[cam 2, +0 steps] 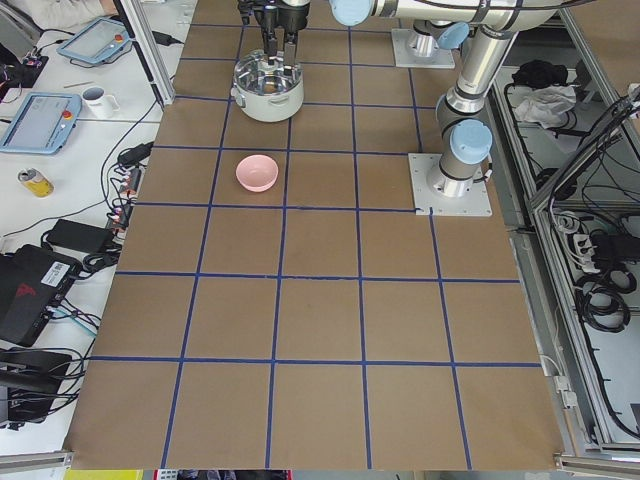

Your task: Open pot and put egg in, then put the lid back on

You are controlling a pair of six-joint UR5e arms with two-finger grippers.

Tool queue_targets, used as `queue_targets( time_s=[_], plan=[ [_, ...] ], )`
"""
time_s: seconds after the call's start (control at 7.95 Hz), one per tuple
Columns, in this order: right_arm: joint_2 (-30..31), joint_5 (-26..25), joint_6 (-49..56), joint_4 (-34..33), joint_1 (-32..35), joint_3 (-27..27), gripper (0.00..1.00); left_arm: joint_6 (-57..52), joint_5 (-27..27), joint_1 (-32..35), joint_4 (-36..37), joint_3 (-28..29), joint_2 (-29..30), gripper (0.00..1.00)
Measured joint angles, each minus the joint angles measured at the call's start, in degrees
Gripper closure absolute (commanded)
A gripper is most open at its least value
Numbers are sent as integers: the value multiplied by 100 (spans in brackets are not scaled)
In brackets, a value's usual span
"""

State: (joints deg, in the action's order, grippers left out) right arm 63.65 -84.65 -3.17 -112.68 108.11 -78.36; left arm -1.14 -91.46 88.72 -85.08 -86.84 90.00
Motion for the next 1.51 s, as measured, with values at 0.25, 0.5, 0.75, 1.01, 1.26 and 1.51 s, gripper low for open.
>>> queue_targets(
  time_s=[0.25,0.5,0.75,1.01,1.26,1.51],
  plan=[
    [288,-15,-7,402,-14,-9,0,0,2,1,0,0,0,0],
    [694,-98,-15,1064,-230,-44,0,0,-1,1,0,0,0,0],
    [1020,-105,-6,1400,-843,-166,0,0,-3,2,0,0,0,0],
    [1298,-125,52,1719,-1511,-296,0,0,0,4,0,0,0,0],
    [1427,-401,78,1873,-1862,-338,0,0,-5,-1,0,0,0,0],
    [1487,-672,80,1872,-1943,-423,0,0,-7,-3,0,0,0,0]
  ],
)
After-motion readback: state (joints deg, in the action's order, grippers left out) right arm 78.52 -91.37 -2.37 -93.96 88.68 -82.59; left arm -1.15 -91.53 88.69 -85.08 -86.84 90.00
